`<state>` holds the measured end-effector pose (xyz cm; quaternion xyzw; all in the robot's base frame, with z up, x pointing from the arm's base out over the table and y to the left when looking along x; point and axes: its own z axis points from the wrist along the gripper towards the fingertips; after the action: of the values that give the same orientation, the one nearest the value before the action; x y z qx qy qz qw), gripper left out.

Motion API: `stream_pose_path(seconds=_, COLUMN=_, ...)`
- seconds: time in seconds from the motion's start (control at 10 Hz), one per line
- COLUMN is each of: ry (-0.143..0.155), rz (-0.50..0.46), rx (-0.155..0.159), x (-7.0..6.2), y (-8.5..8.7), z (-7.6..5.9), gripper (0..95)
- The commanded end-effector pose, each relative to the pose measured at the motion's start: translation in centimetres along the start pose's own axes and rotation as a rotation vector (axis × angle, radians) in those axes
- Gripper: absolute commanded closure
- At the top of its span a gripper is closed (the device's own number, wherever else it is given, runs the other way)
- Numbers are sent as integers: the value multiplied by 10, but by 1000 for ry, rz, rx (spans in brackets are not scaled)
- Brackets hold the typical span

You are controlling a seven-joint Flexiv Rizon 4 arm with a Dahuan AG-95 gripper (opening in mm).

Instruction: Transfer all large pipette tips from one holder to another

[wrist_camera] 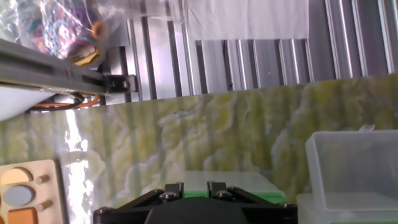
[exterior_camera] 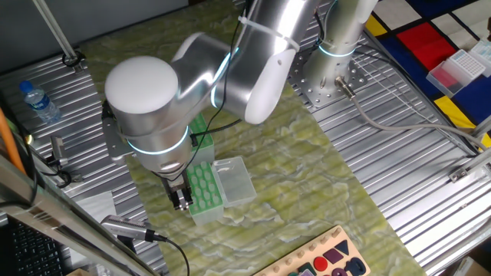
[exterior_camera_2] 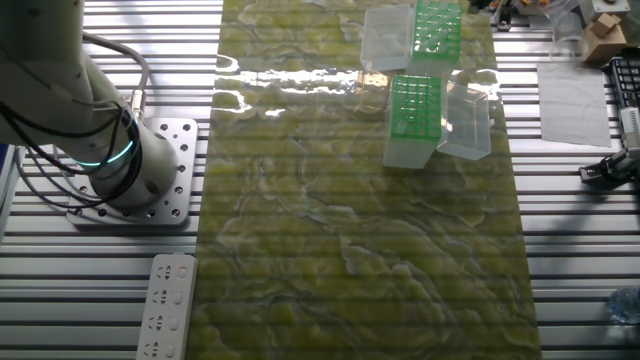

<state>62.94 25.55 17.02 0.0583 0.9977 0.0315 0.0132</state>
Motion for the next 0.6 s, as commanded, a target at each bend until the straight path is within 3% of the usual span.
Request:
stream_pose_path(seconds=0.1, ry=0, rz=7, rx=-1, x=2, y=1, z=3, gripper=760)
stream_pose_path(seconds=0.6, ry=-5, rz=10, rx=0, x=9, y=0, z=12, gripper=760)
